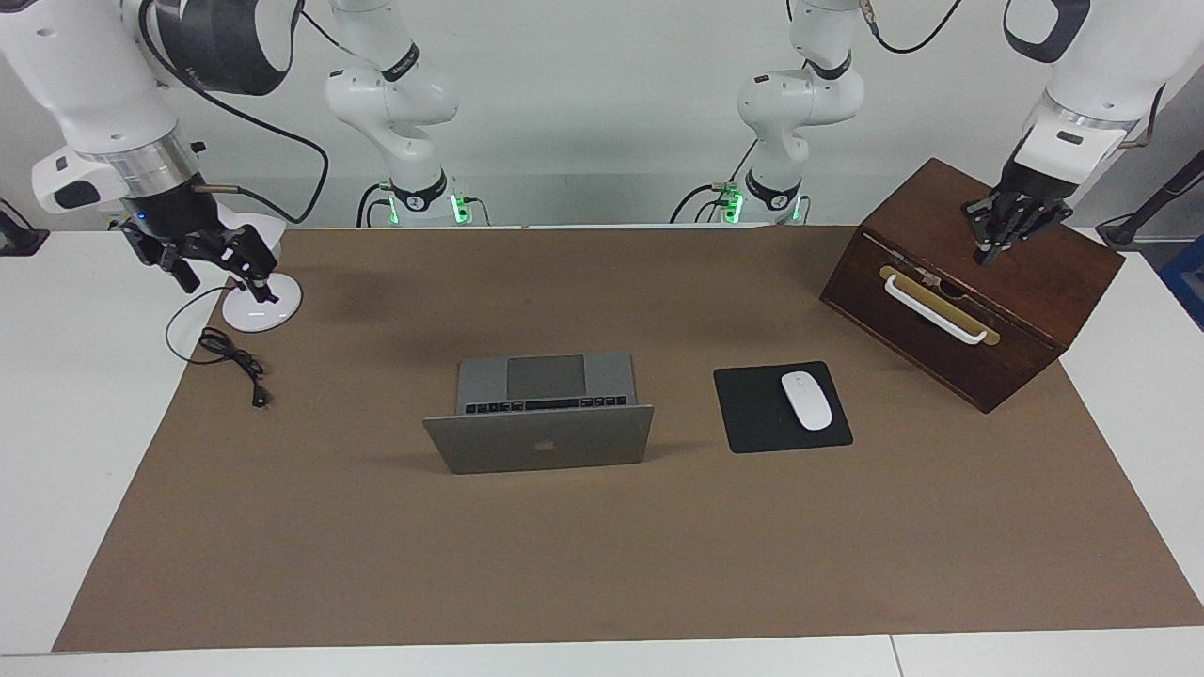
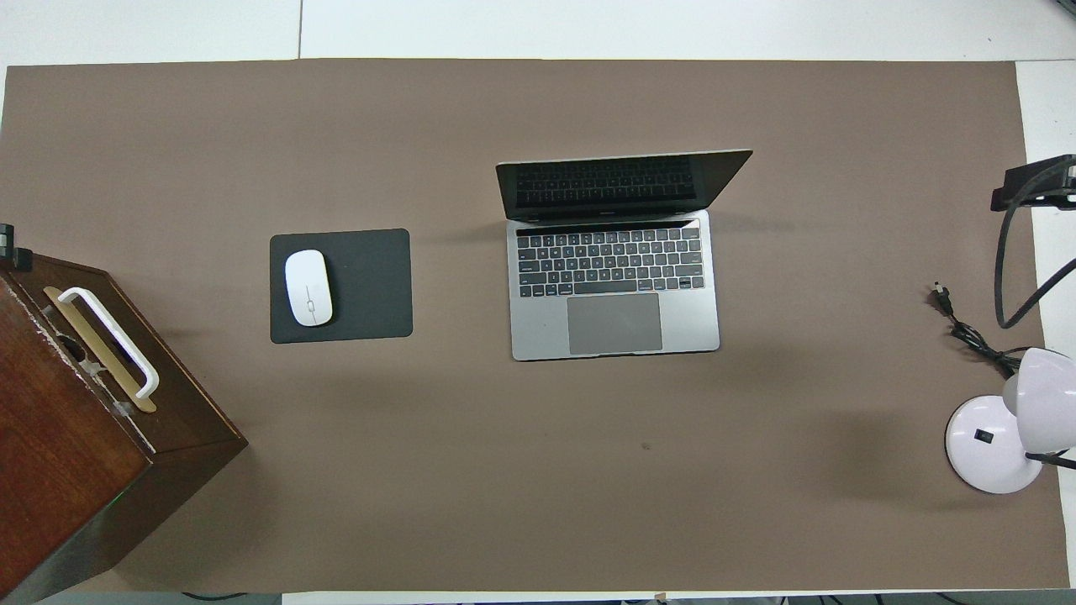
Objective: Close laptop with both arms
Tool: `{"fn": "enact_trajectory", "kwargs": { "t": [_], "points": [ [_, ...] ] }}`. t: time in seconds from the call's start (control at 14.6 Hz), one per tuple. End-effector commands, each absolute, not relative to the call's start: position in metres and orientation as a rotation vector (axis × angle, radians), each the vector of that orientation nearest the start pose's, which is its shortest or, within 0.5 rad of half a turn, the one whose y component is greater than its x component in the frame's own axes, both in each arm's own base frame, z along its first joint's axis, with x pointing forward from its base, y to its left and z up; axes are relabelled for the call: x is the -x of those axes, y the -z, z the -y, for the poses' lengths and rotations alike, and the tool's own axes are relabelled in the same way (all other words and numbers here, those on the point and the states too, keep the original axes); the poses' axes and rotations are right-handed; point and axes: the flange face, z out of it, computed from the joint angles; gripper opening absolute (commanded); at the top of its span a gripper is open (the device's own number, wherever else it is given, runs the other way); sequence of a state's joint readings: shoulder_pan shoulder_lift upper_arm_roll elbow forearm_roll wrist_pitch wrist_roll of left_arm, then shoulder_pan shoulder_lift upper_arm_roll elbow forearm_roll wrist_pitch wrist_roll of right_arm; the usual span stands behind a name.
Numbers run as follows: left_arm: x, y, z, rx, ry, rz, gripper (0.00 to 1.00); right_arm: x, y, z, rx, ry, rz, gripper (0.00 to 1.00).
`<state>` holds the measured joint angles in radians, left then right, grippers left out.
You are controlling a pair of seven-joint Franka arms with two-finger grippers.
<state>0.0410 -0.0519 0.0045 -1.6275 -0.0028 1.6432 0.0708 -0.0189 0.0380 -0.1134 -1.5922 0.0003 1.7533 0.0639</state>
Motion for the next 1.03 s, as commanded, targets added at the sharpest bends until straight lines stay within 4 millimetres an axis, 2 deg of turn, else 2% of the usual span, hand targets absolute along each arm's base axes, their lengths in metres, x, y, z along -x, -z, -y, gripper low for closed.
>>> {"fn": "enact_trajectory", "kwargs": {
  "t": [0.0, 0.07, 0.14, 0.21, 0.55, 0.62, 0.82, 0.96],
  "points": [
    [-0.54, -0.628, -0.016, 3.17, 0.117, -0.028, 0.0, -0.596, -0.614, 0.084, 3.135, 0.309, -0.257, 0.59],
    [-0.539, -0.628, -0.013, 3.171, 0.133, -0.03, 0.0, -0.595, -0.608, 0.086, 3.131, 0.302, -0.248, 0.42],
    [-0.538, -0.623, -0.007, 3.172, 0.141, -0.039, 0.0, -0.594, -0.604, 0.087, 3.13, 0.302, -0.253, 0.18],
    [-0.534, -0.615, 0.002, 3.174, 0.138, -0.045, 0.0, -0.598, -0.606, 0.089, 3.131, 0.352, -0.25, 0.0],
    [-0.51, -0.571, 0.034, 3.196, 0.292, -0.059, 0.0, -0.614, -0.607, 0.098, 3.164, 0.496, -0.239, 0.0],
    [-0.503, -0.562, 0.045, 3.196, 0.332, -0.09, 0.0, -0.622, -0.598, 0.102, 3.188, 0.487, -0.235, 0.0],
    [-0.477, -0.531, 0.069, 3.219, 0.475, -0.132, 0.0, -0.658, -0.602, 0.104, 3.196, 0.552, -0.222, 0.0],
    [-0.456, -0.511, 0.085, 3.232, 0.577, -0.158, 0.0, -0.673, -0.6, 0.105, 3.206, 0.574, -0.187, 0.0]
  ]
}}
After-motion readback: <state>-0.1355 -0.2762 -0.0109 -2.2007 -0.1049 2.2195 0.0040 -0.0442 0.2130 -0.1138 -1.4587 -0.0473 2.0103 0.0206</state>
